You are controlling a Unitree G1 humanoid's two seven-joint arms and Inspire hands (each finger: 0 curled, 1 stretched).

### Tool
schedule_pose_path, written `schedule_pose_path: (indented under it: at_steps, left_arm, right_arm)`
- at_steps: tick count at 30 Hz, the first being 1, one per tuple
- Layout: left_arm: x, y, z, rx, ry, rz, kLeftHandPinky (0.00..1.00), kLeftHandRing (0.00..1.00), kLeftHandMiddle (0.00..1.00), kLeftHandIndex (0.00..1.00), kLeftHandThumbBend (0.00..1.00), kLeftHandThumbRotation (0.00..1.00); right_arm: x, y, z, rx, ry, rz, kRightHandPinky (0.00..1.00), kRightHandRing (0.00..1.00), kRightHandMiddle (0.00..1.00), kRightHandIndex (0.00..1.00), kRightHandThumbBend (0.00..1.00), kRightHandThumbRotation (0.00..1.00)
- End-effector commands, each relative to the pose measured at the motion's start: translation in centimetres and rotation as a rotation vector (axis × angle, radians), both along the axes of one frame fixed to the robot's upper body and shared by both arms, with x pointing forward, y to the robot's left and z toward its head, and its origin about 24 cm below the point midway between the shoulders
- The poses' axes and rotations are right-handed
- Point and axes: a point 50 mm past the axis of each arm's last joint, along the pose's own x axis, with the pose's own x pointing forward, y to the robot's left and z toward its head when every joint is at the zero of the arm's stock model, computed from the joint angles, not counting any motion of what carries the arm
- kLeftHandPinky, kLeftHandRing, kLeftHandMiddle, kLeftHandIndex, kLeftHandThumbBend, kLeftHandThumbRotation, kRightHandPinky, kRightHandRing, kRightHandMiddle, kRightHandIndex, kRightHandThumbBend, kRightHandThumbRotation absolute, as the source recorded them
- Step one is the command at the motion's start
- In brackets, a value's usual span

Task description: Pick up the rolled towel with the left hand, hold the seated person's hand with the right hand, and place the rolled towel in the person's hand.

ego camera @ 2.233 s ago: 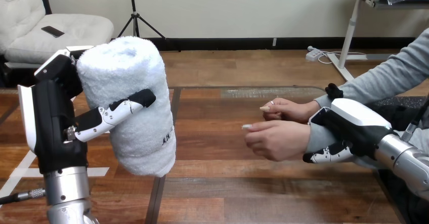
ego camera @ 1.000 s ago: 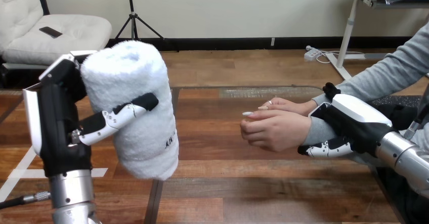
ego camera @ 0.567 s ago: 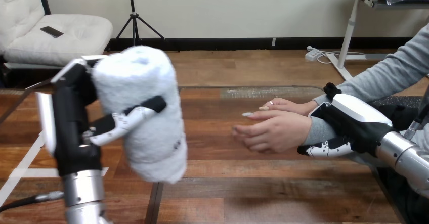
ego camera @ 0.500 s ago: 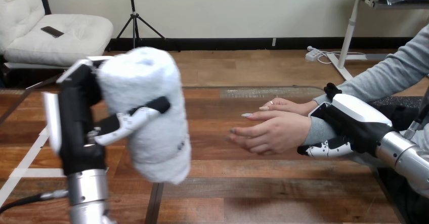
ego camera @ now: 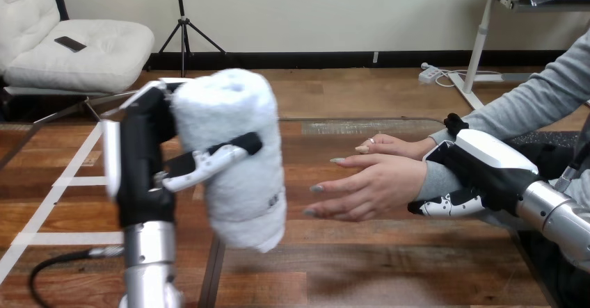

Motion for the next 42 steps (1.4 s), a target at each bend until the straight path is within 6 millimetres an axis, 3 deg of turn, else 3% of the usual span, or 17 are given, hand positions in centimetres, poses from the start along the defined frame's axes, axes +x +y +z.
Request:
schedule_pose_path:
  at_steps: [1, 21, 42]
  left_arm:
    - [2.5, -1.7, 2.9, -0.001, -0.128, -0.063, 0.28, 0.31, 0.37, 0.40, 0.63, 0.00]
    - [5.3, -4.3, 2.8, -0.032, -0.095, -0.126, 0.29, 0.33, 0.38, 0.40, 0.63, 0.00]
    - [6.7, -5.8, 2.7, -0.027, -0.056, -0.152, 0.31, 0.34, 0.39, 0.41, 0.61, 0.00]
  right_arm:
    - [1.1, 0.5, 2.0, 0.058, -0.083, 0.003, 0.19, 0.22, 0.28, 0.28, 0.52, 0.29]
    - [1.1, 0.6, 2.0, 0.071, -0.072, 0.003, 0.21, 0.25, 0.30, 0.31, 0.52, 0.28]
    - [1.0, 0.5, 2.1, 0.080, -0.081, 0.011, 0.18, 0.22, 0.27, 0.28, 0.53, 0.25]
